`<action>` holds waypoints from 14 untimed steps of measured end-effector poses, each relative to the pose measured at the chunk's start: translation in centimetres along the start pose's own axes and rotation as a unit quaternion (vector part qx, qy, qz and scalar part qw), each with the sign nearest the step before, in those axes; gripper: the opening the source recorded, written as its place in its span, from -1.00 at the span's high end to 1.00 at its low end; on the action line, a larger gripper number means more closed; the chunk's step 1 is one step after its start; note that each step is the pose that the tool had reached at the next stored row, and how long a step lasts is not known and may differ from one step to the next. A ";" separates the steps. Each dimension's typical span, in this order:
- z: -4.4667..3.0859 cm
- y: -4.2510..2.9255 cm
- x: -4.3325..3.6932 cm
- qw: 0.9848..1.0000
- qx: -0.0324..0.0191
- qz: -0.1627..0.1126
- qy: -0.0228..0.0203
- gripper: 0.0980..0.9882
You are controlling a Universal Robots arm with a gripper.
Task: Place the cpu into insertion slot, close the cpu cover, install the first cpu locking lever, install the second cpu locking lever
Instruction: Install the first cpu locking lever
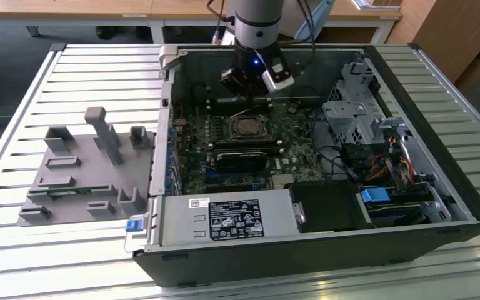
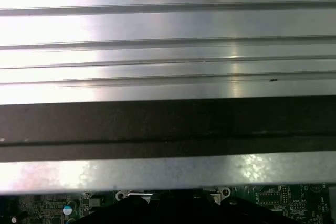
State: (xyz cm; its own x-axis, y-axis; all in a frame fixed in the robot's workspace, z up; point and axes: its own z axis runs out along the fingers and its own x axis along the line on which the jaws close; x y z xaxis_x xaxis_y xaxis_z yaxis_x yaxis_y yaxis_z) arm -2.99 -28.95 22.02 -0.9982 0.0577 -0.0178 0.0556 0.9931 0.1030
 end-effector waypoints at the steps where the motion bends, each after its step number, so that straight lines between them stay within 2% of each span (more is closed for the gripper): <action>1: 0.08 0.01 -0.08 1.000 0.000 0.000 0.000 0.98; 14: 0.67 0.06 -0.81 1.000 0.000 0.000 0.000 0.98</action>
State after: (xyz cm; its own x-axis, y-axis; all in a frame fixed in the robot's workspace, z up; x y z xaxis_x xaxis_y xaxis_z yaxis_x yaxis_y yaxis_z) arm -2.17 -28.87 21.37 -0.9982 0.0577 -0.0177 0.0555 0.9931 0.1032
